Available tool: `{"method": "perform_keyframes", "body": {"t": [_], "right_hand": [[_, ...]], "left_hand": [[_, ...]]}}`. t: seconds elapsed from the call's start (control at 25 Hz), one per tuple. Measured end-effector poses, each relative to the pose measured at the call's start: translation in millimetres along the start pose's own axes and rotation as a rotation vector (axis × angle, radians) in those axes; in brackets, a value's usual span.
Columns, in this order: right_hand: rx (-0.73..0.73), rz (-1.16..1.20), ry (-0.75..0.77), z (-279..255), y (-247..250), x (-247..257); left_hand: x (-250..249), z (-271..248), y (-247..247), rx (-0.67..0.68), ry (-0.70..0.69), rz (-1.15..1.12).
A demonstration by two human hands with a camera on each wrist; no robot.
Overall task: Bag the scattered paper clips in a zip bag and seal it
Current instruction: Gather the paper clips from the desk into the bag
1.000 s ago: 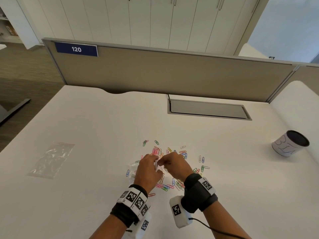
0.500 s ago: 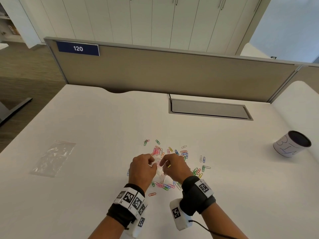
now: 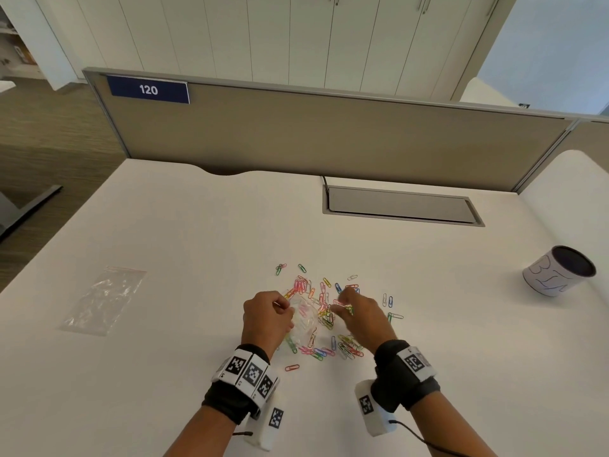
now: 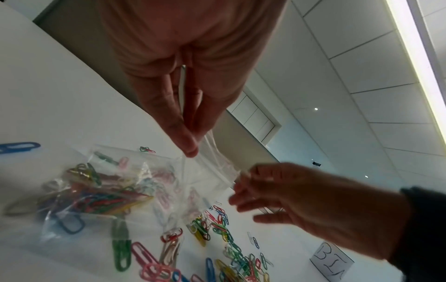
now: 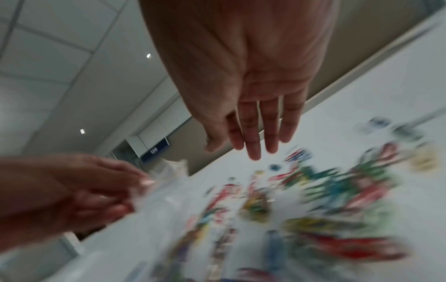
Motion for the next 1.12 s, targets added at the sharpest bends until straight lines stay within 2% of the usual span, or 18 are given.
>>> {"method": "perform_keyframes", "body": {"t": [0.08,0.16,0.2,0.32,0.48,0.8,0.88,0.96,1.04,1.12], "right_hand": [[0.023,-0.226,-0.129,-2.7,10.7,-28.7],[0.098,-0.261,-0.233,-8.0,10.5,-46.5],[0.129,-0.255,-0.239,-9.7,6.2,-50.4],[0.148,-0.275,-0.162,-12.1,-9.1,-49.2],[0.037,-0.209,-0.064,-10.1,-17.4,-48.8],[-0.029,-0.389,0.068,-9.1,-17.9,-38.2],[-0.073,-0.289,0.022,-10.1,-12.1,-39.5],[-0.161,-0.07,-0.074,-9.1,-1.0,-46.4],[-0.235,0.24,-0.161,-8.8,8.4,-52.7],[-0.259,0.662,-0.218,-13.3,13.8,-49.5]], "left_hand": [[-0.6,1.3,-1.5,0.005,-0.009,-0.014],[0.4,1.9,-3.9,0.008,-0.017,-0.013],[0.6,1.8,-5.3,0.012,-0.017,-0.013],[-0.6,0.1,-9.7,0.035,-0.014,-0.027],[-3.2,-1.2,-10.8,0.035,-0.03,-0.014],[-3.7,-2.5,-9.1,0.032,-0.045,-0.002],[-3.6,-2.1,-8.2,0.03,-0.048,-0.002],[-3.0,-1.5,-7.4,0.027,-0.041,-0.017],[-3.3,-1.7,-6.3,0.024,-0.039,-0.023],[-4.7,-2.7,-5.6,0.024,-0.052,-0.02]]}}
Point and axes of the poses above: each hand's wrist, its own z-axis towards the middle knuckle, its own y-axis out of the back of the hand, x = y × z, the point moved 3 cm from there along z, towards the middle knuckle, and after that the axes turned 9 degrees about z, right-handed, at the moved point
